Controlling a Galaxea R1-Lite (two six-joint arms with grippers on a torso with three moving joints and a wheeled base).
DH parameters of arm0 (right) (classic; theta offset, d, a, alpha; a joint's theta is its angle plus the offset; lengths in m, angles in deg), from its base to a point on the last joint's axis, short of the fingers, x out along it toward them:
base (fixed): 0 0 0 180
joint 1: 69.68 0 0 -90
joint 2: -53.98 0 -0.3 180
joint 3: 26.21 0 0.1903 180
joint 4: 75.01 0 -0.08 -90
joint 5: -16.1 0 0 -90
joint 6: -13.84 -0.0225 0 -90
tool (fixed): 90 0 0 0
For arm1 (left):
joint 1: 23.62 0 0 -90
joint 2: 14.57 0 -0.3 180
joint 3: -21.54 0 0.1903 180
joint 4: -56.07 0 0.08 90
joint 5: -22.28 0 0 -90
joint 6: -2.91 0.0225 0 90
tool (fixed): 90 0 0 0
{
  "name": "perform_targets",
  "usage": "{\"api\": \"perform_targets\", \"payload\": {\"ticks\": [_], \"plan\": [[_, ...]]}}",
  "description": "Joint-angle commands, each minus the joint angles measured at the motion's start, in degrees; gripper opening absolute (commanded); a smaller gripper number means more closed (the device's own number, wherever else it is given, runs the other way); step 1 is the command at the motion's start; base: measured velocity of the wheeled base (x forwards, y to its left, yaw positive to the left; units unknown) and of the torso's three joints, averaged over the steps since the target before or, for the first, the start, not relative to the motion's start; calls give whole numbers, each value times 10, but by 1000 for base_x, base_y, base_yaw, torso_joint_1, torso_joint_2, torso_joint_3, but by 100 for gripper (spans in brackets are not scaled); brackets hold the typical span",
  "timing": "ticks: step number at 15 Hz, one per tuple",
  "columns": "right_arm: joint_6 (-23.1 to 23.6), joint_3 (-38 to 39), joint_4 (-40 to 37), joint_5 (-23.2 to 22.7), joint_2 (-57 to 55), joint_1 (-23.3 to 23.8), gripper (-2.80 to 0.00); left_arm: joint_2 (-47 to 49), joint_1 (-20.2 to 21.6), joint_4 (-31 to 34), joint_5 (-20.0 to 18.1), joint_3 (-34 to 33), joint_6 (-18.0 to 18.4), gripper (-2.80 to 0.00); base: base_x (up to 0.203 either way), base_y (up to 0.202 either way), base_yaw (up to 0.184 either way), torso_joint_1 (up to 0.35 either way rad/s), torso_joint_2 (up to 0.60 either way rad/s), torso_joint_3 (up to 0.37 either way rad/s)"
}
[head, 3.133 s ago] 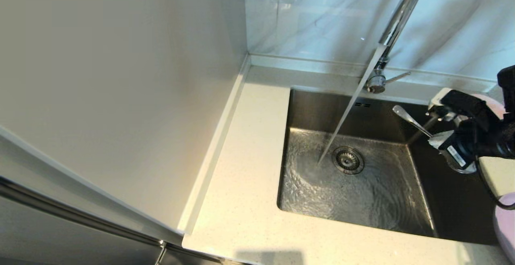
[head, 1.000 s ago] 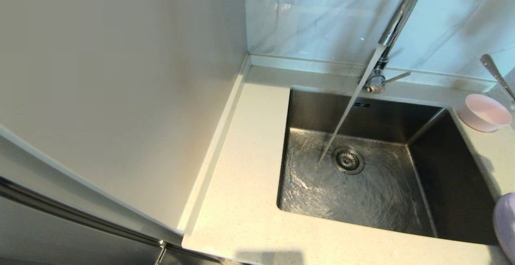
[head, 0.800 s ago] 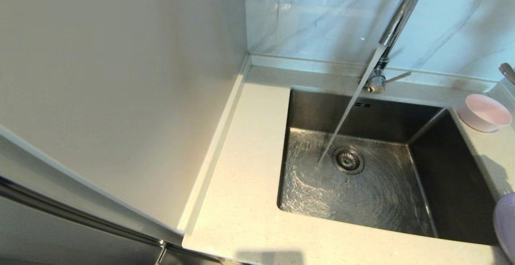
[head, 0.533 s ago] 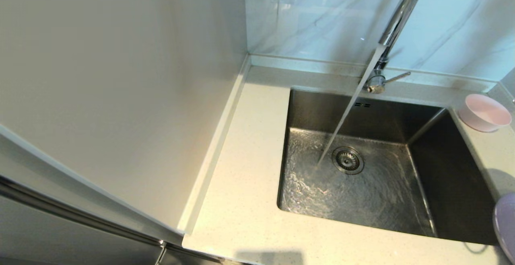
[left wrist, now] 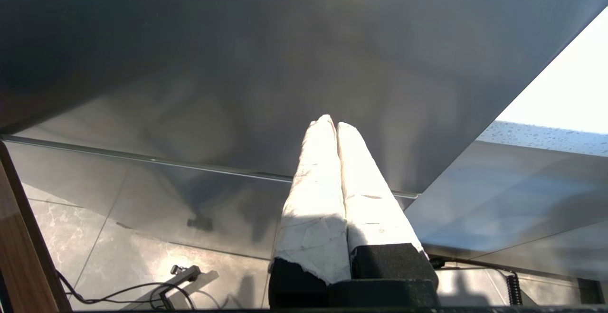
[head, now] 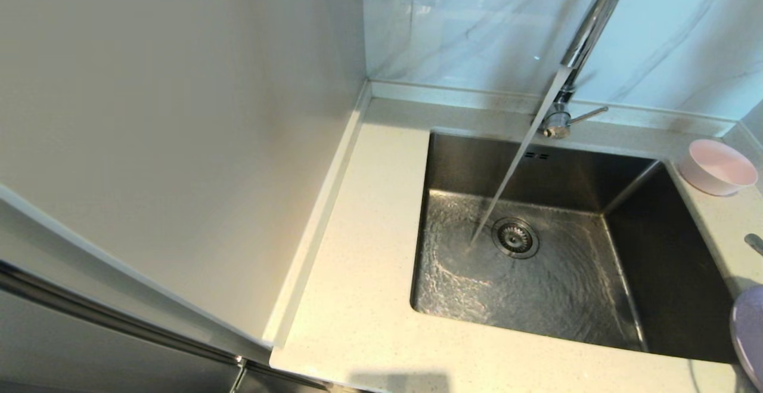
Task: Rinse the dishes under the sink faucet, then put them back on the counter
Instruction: Place the spoon on the plate
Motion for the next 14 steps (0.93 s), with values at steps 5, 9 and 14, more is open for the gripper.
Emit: {"api": "perform_targets", "payload": {"ticks": [5,9,14], "plan": [[-74,34,44,19,-49,30,-280,0,0,0,0,0,0,-280,0,0,0,0,0,0],[-148,39,45,0,-58,25,-280,0,0,0,0,0,0,-280,0,0,0,0,0,0],[-289,1,76,-7,-97,-9,-280,0,0,0,0,0,0,-280,0,0,0,0,0,0]]}}
